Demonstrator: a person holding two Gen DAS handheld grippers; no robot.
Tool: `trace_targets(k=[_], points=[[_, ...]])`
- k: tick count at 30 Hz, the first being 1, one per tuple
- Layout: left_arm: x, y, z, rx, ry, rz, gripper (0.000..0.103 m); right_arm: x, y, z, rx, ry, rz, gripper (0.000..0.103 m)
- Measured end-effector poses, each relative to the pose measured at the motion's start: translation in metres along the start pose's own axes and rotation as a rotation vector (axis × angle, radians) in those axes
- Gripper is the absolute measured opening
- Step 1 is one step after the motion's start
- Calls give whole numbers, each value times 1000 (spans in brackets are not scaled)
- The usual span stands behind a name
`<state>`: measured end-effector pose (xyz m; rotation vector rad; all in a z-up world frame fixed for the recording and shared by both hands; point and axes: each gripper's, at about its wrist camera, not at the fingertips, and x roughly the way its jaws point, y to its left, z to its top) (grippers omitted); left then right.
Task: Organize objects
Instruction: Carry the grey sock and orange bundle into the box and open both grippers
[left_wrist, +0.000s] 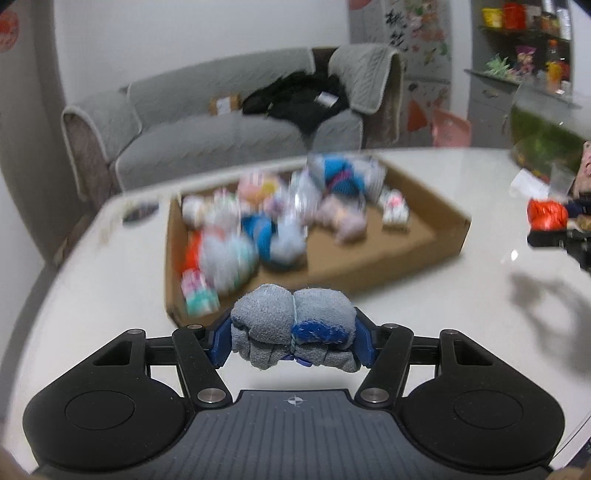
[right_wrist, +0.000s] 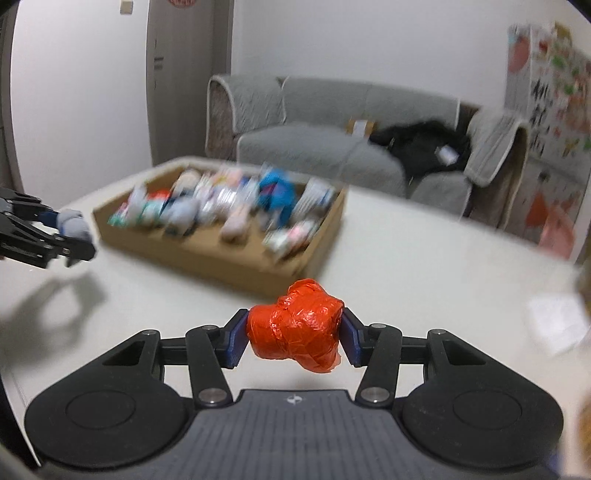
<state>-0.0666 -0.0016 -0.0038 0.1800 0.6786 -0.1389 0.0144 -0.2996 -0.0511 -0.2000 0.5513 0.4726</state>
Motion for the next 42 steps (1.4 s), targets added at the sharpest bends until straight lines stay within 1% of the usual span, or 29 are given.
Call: trace_targets(k=[5, 7, 11, 14, 17, 21, 24, 30, 33, 35, 38, 40, 42], points=[[-16, 16, 50, 72, -59, 8, 68, -17, -20, 47, -57, -82, -16, 47], [-18, 17, 69, 96, -77, 7, 68, -17, -22, 63, -80, -100, 5, 47], [-10, 10, 101, 144, -91, -29, 69, -4, -16, 92, -142, -107, 67, 48], [7, 2, 116, 158, -69, -92, 69, 11, -10, 106, -169, -93, 120, 48], [28, -9, 119, 200, -44, -148, 69, 27, -2, 114, -203, -68, 182, 48], [64, -23, 112, 269, 6, -224, 69, 45, 9, 114, -255, -13, 254, 48], [88, -29, 103, 300, 57, -251, 68, 64, 13, 113, -279, 40, 289, 48], [123, -24, 90, 307, 132, -311, 68, 92, 18, 108, -303, 115, 363, 48], [137, -20, 84, 293, 167, -360, 68, 103, 19, 103, -311, 153, 400, 48], [145, -20, 80, 280, 182, -392, 68, 108, 19, 100, -314, 177, 409, 48], [158, -21, 77, 280, 207, -419, 68, 117, 16, 99, -301, 205, 423, 48], [164, -23, 74, 299, 229, -419, 68, 123, 14, 99, -300, 224, 430, 48], [168, -22, 70, 316, 251, -405, 68, 129, 14, 100, -297, 240, 458, 48]])
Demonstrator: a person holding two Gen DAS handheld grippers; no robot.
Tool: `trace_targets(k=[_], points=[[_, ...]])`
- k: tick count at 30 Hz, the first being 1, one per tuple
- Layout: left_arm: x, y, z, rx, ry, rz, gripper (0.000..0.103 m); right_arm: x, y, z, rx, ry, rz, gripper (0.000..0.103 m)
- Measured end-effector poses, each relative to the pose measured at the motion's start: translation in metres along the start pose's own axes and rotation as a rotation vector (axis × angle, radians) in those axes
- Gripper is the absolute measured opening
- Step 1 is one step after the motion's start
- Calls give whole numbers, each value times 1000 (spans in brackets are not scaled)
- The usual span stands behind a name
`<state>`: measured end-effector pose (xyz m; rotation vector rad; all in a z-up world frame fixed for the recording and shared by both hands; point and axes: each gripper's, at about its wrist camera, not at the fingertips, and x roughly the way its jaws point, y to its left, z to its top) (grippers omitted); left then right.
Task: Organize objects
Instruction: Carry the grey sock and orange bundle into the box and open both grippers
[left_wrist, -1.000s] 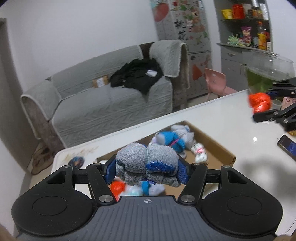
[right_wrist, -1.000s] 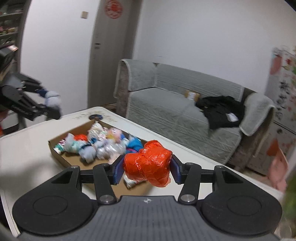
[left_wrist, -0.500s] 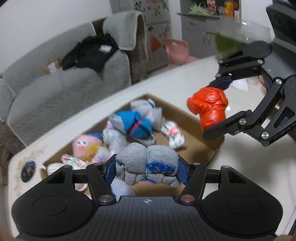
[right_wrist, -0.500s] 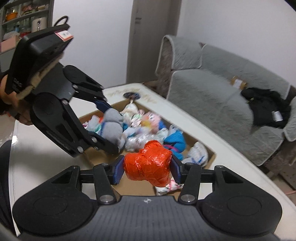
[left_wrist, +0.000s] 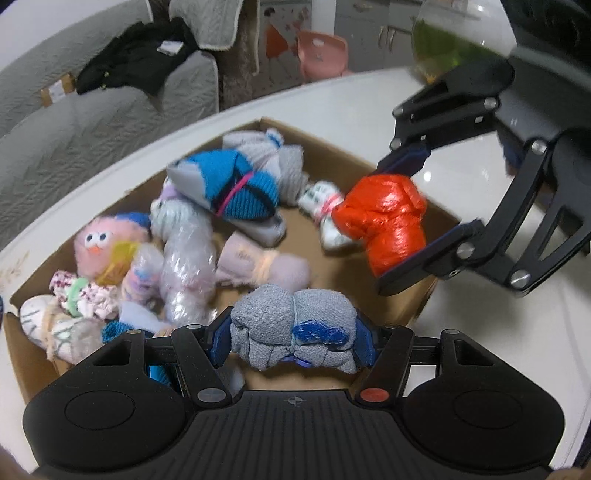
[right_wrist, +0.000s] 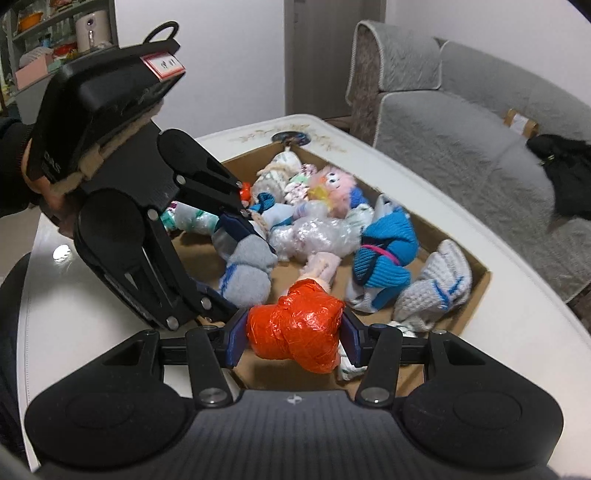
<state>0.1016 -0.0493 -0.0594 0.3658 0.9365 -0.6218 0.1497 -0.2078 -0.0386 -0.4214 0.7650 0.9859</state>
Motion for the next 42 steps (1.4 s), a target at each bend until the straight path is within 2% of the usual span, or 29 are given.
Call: trace_targets(k=[8, 18, 22, 26, 27, 33, 36, 42], points=[[-2, 7, -14, 33, 51, 20, 69, 25, 5, 11, -21, 16, 130, 48], [-5, 11, -21, 27, 49, 24, 69, 53, -9, 21, -26, 58, 209, 48], [-4, 9, -19, 26, 50, 25, 70, 46, -20, 15, -22, 66, 160, 48], [-3, 7, -17, 32, 49, 32, 70, 49, -9, 8, -155, 161, -24, 46], [-3, 7, -16, 31, 50, 37, 70, 50, -6, 6, -178, 174, -40, 46], [-3, 6, -14, 43, 57, 37, 70, 33, 0, 8, -176, 118, 16, 46], [-4, 2, -12, 71, 54, 31, 70, 40, 4, 13, -210, 134, 20, 46], [5, 0, 0, 164, 74, 30, 69, 49, 23, 18, -319, 179, 91, 45]])
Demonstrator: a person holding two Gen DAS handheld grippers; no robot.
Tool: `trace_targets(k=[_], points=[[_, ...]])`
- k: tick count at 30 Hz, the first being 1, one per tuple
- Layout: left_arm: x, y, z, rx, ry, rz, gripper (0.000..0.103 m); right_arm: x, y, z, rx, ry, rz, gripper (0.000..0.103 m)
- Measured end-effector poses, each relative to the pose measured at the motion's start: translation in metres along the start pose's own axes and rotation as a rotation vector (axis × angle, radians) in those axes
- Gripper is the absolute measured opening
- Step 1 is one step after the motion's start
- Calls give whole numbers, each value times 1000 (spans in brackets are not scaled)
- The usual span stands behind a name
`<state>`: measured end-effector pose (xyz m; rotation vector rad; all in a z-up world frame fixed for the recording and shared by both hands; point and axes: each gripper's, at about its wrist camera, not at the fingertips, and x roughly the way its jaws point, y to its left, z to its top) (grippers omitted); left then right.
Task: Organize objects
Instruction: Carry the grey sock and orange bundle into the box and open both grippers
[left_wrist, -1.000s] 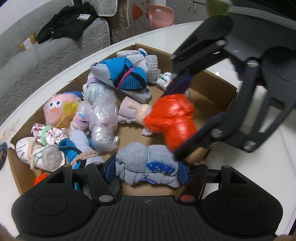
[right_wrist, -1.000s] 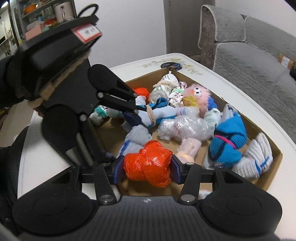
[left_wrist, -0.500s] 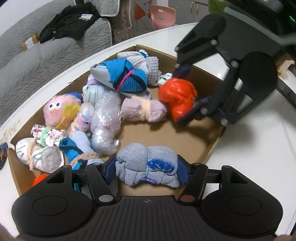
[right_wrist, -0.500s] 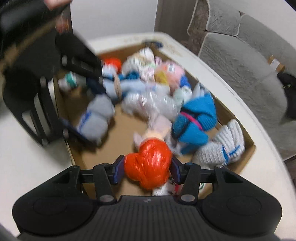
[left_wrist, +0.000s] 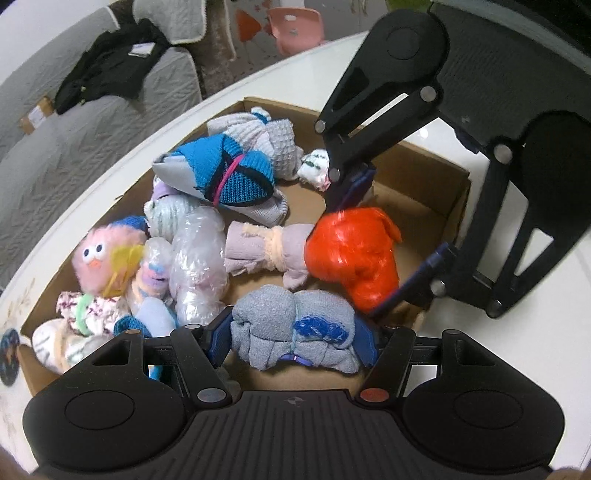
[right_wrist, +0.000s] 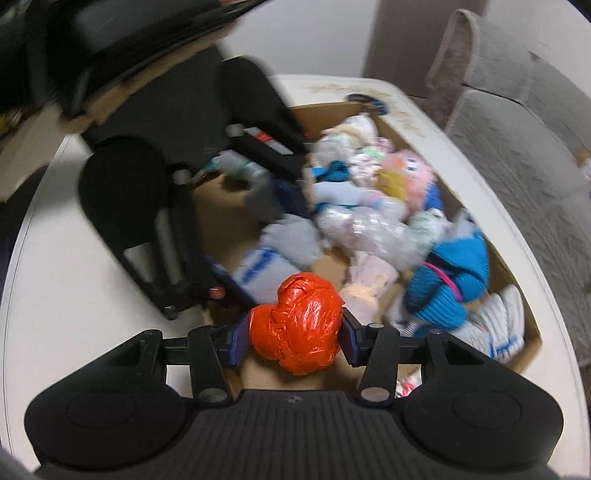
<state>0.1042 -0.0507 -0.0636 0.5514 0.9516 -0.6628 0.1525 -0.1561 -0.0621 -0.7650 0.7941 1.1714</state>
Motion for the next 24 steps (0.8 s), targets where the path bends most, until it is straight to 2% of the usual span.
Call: trace_targets(k=[3, 8, 15, 20, 24], points=[[6, 5, 1, -5, 7, -17, 69, 7, -2, 6, -29, 34, 4, 45], [6, 10, -5, -51, -7, -23, 72, 9, -12, 5, -13, 37, 19, 46], [7, 8, -8, -89, -31, -8, 74, 12, -6, -9, 15, 70, -22, 47], [7, 4, -7, -101, -32, 2, 74, 10, -4, -9, 56, 57, -33, 47], [4, 4, -6, -112, -25, 13, 80, 9, -2, -6, 67, 73, -47, 50]])
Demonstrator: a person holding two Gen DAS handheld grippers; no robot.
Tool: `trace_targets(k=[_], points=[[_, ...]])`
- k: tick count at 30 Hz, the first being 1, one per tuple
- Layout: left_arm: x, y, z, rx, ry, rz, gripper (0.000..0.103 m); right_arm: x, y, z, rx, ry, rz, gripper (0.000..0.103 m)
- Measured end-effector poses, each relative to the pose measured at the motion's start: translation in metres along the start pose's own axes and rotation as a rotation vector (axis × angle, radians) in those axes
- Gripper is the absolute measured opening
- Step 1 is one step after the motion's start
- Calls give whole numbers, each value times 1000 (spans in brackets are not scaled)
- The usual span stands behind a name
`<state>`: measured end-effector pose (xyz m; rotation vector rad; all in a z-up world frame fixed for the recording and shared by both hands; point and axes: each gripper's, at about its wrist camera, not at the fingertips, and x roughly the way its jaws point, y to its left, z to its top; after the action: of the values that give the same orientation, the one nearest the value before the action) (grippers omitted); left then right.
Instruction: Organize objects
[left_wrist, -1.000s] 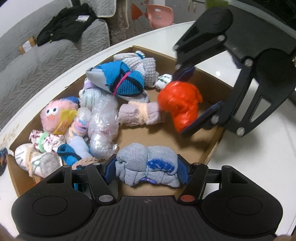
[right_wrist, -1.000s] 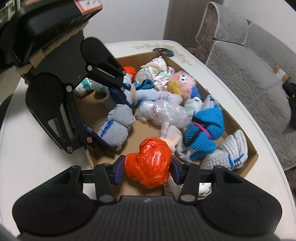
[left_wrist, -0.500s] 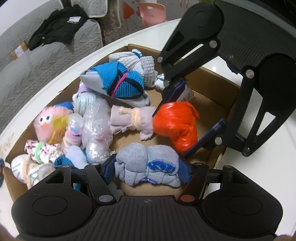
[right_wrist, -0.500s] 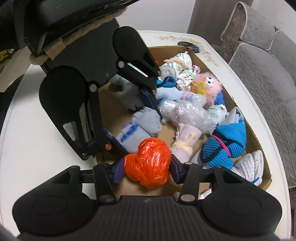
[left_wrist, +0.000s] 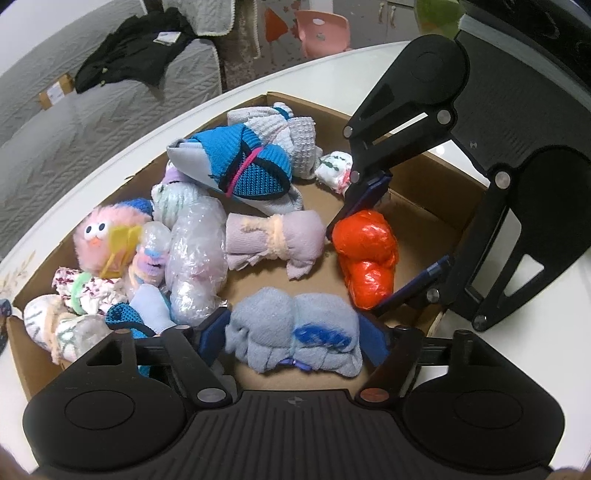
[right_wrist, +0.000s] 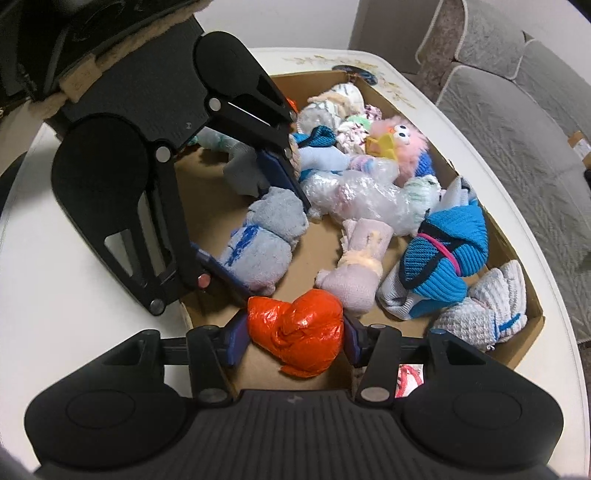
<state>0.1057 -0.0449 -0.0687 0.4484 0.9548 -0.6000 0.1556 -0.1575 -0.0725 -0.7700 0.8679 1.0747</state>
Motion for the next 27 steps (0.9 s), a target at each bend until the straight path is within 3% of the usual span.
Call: trace_targets(k=[5, 13, 18, 27], points=[[-3, -1, 4, -36, -4, 17, 90, -1, -3, 2, 35, 32, -40, 69], [-15, -1, 2, -129, -33, 52, 94, -7, -2, 0, 81, 38, -78, 72], [-34, -5, 1, -223, -83, 119, 102, -17, 0, -1, 123, 17, -103, 85], [-73, -16, -16, -433, -175, 194, 102, -37, 9, -8, 242, -53, -166, 96]])
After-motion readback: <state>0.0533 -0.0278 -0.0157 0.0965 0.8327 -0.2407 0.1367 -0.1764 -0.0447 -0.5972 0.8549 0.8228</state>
